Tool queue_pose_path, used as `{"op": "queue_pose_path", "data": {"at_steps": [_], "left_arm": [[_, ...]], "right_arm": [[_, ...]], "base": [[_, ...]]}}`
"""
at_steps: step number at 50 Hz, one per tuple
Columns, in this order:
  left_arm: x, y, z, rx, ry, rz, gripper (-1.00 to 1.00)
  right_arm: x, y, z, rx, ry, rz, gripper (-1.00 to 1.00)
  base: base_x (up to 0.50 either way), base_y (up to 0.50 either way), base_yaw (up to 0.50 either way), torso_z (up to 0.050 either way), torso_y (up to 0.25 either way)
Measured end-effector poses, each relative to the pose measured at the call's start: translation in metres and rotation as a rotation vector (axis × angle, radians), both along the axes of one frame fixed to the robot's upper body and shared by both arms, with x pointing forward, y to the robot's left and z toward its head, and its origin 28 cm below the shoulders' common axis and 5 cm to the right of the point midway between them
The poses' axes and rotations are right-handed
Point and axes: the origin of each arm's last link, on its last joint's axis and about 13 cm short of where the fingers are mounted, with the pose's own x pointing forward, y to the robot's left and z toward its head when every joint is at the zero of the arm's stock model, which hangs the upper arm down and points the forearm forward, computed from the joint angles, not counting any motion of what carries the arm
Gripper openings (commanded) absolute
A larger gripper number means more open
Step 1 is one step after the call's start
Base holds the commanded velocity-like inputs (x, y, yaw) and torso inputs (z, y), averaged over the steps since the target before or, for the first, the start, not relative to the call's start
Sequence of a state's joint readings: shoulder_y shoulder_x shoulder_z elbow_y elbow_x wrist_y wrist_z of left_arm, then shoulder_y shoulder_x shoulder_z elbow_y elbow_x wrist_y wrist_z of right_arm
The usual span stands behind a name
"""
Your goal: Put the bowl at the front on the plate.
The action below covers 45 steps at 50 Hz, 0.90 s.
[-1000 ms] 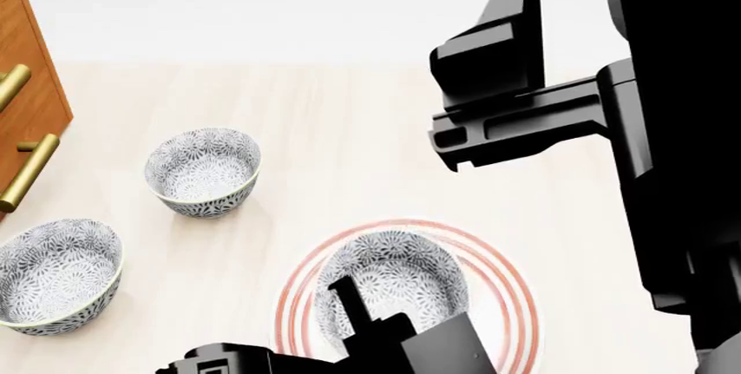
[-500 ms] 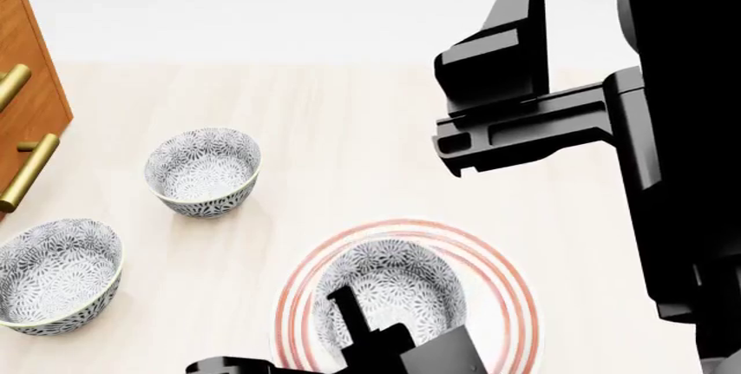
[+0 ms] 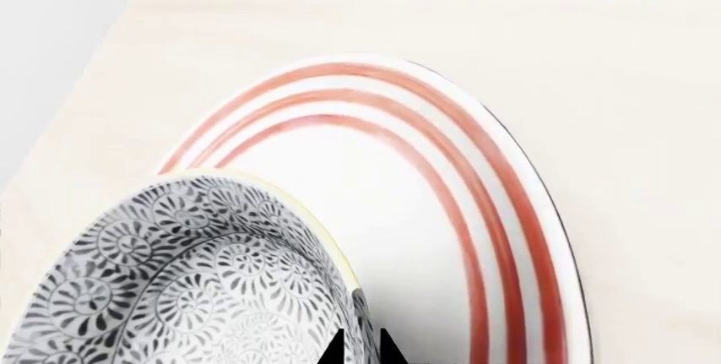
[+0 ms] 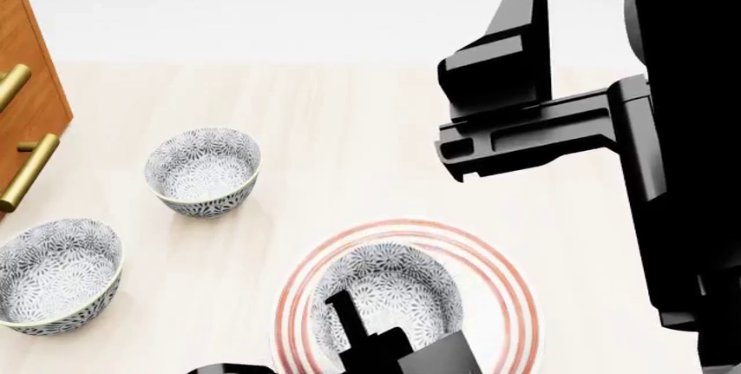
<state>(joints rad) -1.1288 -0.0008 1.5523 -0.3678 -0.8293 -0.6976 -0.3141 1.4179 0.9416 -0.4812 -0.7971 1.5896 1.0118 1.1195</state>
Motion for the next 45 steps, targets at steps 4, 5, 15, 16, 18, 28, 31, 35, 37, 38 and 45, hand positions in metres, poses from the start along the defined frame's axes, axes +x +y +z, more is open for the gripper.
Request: {"op": "queue_pose_path", "data": {"at_steps": [4,5,15,16,18,28,31,35,37,38,45], "left_arm": [[0.0000,-0.0002,-0.0006,-0.001,-0.004,0.000,-1.00],[0.0000,-0.0002,-0.0007,-0.002,-0.004,0.001,-1.00],[-0.0002,-0.0003,-0.0018,-0.004,-0.009,0.001,-1.00],[-0.0002,-0.0003,-0.0020,-0.004,-0.010,0.000,-1.00],[-0.0003,-0.0003,-0.0022,-0.003,-0.011,0.000,-1.00],[0.0011,0.0002,-0.0018,-0.010,-0.029,0.008,1.00],[0.0019,0.0002,-0.0008,-0.014,-0.038,0.011,1.00],[0.0015,-0.0007,-0.0002,-0.022,-0.037,0.010,1.00],[0.0014,-0.0011,-0.0001,-0.026,-0.037,0.009,1.00],[0.0013,-0.0013,0.0000,-0.028,-0.036,0.007,1.00],[0.0007,-0.0026,0.0007,-0.039,-0.035,0.002,1.00]], "right_arm": [[-0.0001,-0.0002,-0.0004,0.001,0.000,0.000,1.00],[-0.0002,-0.0002,-0.0005,0.001,0.000,-0.001,1.00],[-0.0005,-0.0006,-0.0011,0.004,-0.002,-0.001,1.00],[-0.0006,-0.0006,-0.0011,0.004,-0.003,-0.001,1.00],[-0.0006,-0.0007,-0.0012,0.005,-0.003,-0.002,1.00],[-0.0011,-0.0010,-0.0013,0.006,-0.004,-0.003,1.00],[-0.0013,-0.0010,-0.0012,0.006,-0.005,-0.003,1.00],[-0.0017,-0.0010,-0.0010,0.006,-0.006,-0.004,1.00],[-0.0018,-0.0011,-0.0010,0.006,-0.006,-0.005,1.00],[-0.0019,-0.0011,-0.0010,0.006,-0.006,-0.005,1.00],[-0.0023,-0.0012,-0.0013,0.007,-0.008,-0.006,1.00]], "base": [[0.00,0.00,0.00,0.000,0.000],[0.00,0.00,0.00,0.000,0.000],[0.00,0.00,0.00,0.000,0.000],[0.00,0.00,0.00,0.000,0.000],[0.00,0.00,0.00,0.000,0.000],[0.00,0.00,0.00,0.000,0.000],[0.00,0.00,0.00,0.000,0.000],[0.00,0.00,0.00,0.000,0.000],[0.00,0.00,0.00,0.000,0.000],[0.00,0.00,0.00,0.000,0.000],[0.00,0.00,0.00,0.000,0.000]]}}
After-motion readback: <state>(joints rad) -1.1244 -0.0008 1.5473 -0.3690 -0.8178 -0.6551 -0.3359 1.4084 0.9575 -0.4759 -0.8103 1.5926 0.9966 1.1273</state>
